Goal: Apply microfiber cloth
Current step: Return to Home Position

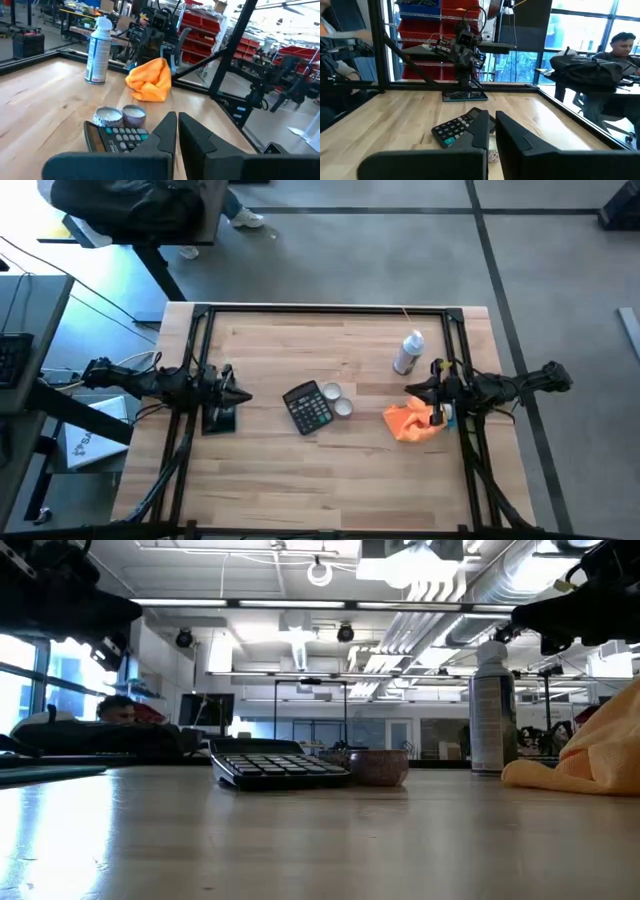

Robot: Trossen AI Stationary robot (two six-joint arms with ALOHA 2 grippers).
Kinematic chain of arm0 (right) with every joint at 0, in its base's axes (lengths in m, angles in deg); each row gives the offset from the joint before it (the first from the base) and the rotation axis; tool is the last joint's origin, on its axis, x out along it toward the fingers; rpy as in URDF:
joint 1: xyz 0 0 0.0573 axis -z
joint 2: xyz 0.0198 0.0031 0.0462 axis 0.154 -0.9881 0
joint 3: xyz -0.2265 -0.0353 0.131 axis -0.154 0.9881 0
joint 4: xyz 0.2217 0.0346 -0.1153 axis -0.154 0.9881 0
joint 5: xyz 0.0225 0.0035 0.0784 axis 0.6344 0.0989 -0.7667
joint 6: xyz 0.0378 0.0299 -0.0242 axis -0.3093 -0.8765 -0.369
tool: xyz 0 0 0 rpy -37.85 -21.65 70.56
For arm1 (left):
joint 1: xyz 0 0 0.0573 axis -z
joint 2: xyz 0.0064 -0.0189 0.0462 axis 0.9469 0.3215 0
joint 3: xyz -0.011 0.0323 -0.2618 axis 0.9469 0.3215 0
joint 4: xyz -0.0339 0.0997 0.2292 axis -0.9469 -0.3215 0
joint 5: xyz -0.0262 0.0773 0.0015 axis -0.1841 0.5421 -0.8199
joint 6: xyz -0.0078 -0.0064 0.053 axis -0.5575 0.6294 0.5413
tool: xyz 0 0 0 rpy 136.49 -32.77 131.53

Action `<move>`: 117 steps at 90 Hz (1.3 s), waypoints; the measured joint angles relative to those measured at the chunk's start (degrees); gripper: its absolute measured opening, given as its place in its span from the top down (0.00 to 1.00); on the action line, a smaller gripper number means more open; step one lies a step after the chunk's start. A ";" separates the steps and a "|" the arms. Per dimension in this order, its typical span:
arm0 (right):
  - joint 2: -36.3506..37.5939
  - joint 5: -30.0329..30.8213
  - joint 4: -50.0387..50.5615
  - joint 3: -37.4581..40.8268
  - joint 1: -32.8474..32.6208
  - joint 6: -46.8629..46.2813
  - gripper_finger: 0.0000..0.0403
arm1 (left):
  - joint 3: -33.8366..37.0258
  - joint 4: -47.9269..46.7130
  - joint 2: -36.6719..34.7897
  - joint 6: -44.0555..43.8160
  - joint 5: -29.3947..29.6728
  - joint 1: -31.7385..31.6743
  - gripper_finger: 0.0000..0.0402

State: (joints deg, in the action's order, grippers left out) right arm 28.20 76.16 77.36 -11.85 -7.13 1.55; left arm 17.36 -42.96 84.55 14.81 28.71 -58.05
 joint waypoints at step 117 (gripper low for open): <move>0.00 0.00 0.01 0.00 -0.01 0.00 1.00 | 0.00 -0.04 0.00 0.04 0.02 -0.02 1.00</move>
State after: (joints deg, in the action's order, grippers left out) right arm 28.20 76.16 77.38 -11.85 -7.14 1.55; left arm 17.36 -43.01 84.55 14.85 28.74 -58.08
